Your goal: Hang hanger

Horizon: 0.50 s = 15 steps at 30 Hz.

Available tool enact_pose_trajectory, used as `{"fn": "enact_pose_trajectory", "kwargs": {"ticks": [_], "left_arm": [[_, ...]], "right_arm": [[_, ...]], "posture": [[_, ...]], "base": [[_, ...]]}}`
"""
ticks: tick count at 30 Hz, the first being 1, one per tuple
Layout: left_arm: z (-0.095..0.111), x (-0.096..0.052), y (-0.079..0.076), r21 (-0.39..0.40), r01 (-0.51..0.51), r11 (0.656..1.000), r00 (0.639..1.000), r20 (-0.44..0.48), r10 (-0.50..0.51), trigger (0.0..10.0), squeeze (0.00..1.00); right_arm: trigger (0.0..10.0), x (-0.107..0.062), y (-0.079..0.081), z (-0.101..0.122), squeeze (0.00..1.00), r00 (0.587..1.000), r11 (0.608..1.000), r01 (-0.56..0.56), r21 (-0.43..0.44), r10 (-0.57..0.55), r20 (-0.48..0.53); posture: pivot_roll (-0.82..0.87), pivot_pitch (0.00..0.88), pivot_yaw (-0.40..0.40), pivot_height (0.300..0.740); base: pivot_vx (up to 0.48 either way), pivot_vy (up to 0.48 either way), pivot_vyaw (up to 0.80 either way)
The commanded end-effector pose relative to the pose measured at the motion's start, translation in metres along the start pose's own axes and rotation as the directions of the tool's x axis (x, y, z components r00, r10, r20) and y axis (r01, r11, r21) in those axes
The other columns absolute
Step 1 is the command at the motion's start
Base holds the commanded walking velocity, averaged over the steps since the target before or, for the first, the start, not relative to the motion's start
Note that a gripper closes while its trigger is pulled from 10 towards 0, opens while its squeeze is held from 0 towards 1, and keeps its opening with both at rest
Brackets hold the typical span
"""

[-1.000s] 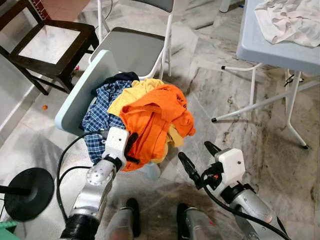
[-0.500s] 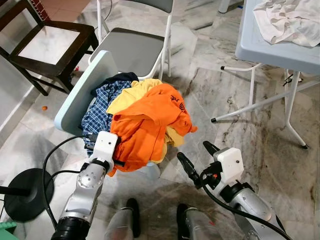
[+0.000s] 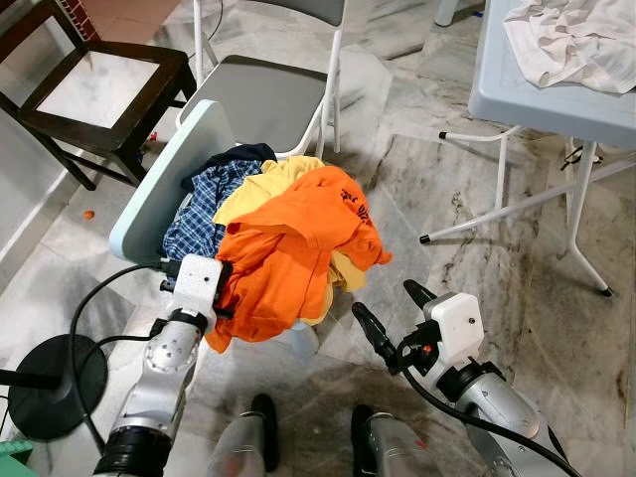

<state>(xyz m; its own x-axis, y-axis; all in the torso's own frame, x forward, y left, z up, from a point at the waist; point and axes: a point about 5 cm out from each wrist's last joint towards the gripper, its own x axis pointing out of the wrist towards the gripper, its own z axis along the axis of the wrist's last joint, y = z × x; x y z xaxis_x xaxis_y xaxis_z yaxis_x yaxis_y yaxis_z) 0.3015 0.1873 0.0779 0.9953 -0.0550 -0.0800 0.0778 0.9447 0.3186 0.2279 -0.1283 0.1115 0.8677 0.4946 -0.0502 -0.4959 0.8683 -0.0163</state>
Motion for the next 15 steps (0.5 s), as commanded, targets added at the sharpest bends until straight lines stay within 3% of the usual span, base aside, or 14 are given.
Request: {"fn": "enact_pose_trajectory", "kwargs": {"ticks": [1, 5, 15], "left_arm": [[-0.01, -0.006, 0.006, 0.016, -0.023, 1.0, 0.999, -0.024, 0.023, 10.0, 1.0], [-0.008, -0.008, 0.022, 0.063, -0.08, 0.995, 0.996, 0.044, 0.077, 10.0, 1.0], [-0.003, 0.005, 0.046, 0.081, -0.175, 0.981, 0.984, 0.05, 0.171, 10.0, 1.0]], "right_arm": [[10.0, -0.003, 0.0, -0.005, 0.0, 1.0, 1.0, 0.0, 0.0, 0.0, -0.017], [10.0, -0.003, 0.001, -0.005, 0.0, 1.0, 1.0, -0.006, 0.001, 0.006, -0.017], [10.0, -0.003, 0.003, -0.006, 0.0, 1.0, 1.0, -0.011, 0.0, 0.011, -0.018]], "posture": [[-0.13, 0.268, 0.042, 0.74], [-0.12, 0.272, 0.042, 0.74], [-0.12, 0.282, 0.042, 0.74]], "base": [[0.0, 0.0, 0.0], [0.0, 0.0, 0.0], [0.0, 0.0, 0.0]]}}
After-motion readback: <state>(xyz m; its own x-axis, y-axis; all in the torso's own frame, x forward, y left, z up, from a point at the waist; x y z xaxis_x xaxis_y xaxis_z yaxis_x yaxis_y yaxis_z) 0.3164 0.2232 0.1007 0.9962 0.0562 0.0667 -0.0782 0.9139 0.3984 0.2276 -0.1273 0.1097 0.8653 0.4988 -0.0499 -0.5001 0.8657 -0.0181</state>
